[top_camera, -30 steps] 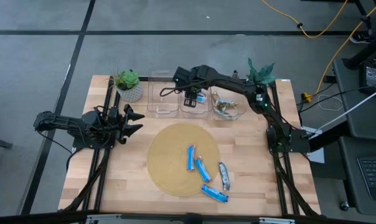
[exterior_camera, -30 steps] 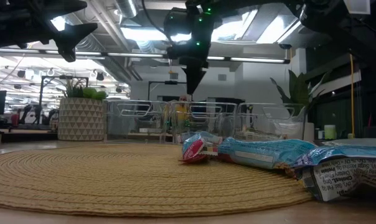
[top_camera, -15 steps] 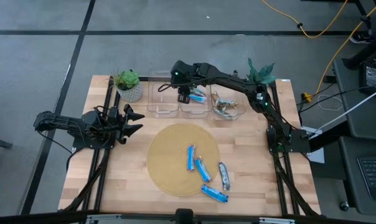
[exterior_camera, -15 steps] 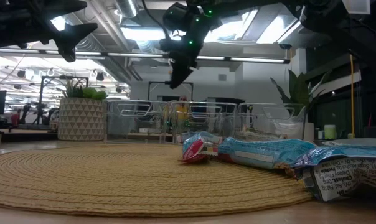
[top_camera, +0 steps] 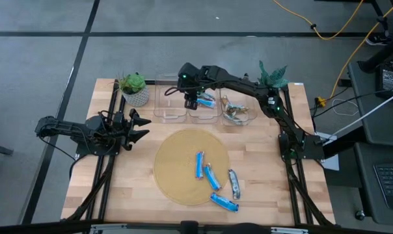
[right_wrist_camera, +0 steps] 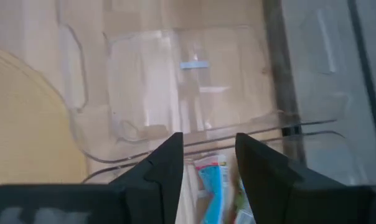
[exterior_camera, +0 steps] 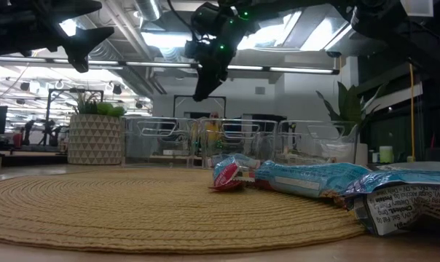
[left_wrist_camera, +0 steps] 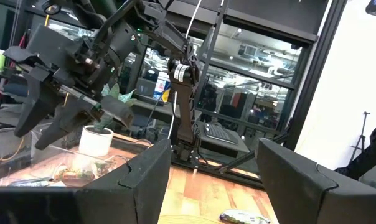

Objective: Pick and place Granola Bars by type
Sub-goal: Put the red granola bar into the middle transparent bin

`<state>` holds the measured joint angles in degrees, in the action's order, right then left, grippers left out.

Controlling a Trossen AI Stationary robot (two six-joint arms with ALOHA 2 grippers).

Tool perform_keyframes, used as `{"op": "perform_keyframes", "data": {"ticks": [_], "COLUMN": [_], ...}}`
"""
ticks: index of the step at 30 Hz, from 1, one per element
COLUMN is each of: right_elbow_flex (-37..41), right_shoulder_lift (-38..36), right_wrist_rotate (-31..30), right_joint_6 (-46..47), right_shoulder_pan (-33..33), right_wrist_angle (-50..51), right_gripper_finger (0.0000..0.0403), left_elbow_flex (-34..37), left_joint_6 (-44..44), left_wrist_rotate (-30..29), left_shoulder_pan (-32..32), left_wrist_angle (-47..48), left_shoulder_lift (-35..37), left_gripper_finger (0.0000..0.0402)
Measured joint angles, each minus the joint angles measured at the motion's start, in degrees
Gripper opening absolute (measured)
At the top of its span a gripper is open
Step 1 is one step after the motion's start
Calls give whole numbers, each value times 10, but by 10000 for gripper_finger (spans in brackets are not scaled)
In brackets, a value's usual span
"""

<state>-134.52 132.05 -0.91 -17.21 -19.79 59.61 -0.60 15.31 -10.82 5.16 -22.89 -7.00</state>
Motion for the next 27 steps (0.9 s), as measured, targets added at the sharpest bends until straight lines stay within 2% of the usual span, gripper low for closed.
{"op": "perform_keyframes", "data": {"ticks": [27], "right_elbow_flex": [0], "right_shoulder_lift": [1], "right_wrist_rotate": [42], "right_joint_6": [-15], "right_shoulder_pan": [-15], "right_wrist_angle": [-6], "right_gripper_finger": [149], "left_elbow_flex": [0], "left_joint_6": [0], "left_wrist_rotate": [0], "left_shoulder_pan": [0], "left_wrist_angle": [0], "left_shoulder_lift": [0], "left_gripper_finger": [226]}}
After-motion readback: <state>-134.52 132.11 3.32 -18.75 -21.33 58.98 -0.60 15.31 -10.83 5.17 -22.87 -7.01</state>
